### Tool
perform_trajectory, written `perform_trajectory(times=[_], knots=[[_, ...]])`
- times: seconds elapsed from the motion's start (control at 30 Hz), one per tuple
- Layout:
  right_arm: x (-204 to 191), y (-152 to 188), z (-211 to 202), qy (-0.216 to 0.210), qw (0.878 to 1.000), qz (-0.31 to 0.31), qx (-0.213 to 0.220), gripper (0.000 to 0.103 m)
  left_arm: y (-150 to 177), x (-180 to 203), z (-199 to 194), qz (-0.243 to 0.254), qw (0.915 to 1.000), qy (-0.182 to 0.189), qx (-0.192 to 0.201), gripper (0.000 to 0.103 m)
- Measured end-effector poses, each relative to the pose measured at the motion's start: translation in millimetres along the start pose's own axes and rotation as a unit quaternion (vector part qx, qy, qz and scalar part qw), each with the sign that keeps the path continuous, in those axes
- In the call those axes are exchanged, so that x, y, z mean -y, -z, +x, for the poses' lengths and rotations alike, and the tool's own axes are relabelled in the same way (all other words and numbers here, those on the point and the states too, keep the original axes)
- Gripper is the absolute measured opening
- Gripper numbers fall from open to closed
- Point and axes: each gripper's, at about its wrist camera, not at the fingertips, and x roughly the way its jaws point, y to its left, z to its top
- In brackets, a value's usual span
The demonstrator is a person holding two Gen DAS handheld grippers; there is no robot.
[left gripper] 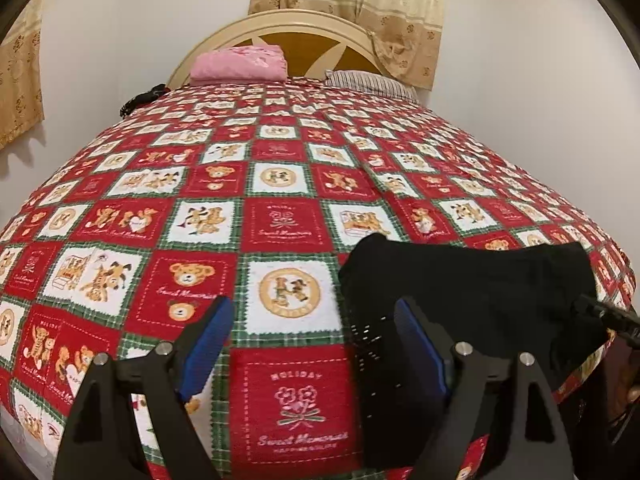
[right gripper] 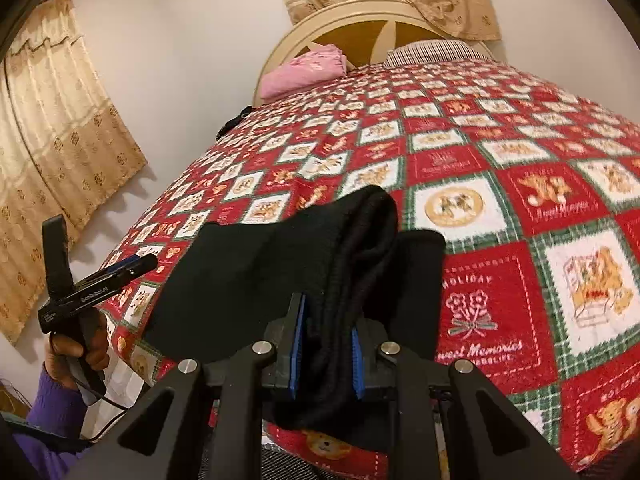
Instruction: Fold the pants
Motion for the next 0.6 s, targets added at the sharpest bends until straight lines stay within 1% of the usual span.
perform_trajectory(times=[0.1, 0.13, 0.23, 0.33, 0.4, 0.5, 0.6], knots=[[5, 3, 3, 0.001, 1.0, 0.004, 0.003, 0.02, -3, 13, 5, 0.001, 0.9999, 0.014, -0.007, 0.085], [7, 3, 3, 0.001, 1.0, 0.008, 0.004, 0.02, -3, 19, 7, 0.008, 0.9998, 0.014, -0.009, 0.085], [6, 4, -2, -0.002, 1.0, 0.01, 0.004, 0.02, 0, 37, 15, 0.035, 0.9992, -0.003, -0.017, 0.085], [5, 5, -5, 0.002, 1.0, -0.005, 0.0, 0.02, 3, 47, 17, 0.045, 0.9988, 0.003, -0.019, 0.085], [8, 5, -4, -0.002, 1.0, -0.004, -0.002, 0.02, 4, 53, 18, 0.053, 0.9984, 0.0, -0.019, 0.085], [13, 4, -1, -0.006, 1.0, 0.001, -0.009, 0.02, 6, 58, 22, 0.057, 0.9981, -0.003, -0.024, 0.085], [23, 5, 2, -0.009, 1.0, 0.018, -0.022, 0.02, 11, 55, 26, 0.046, 0.9984, -0.003, -0.033, 0.085]])
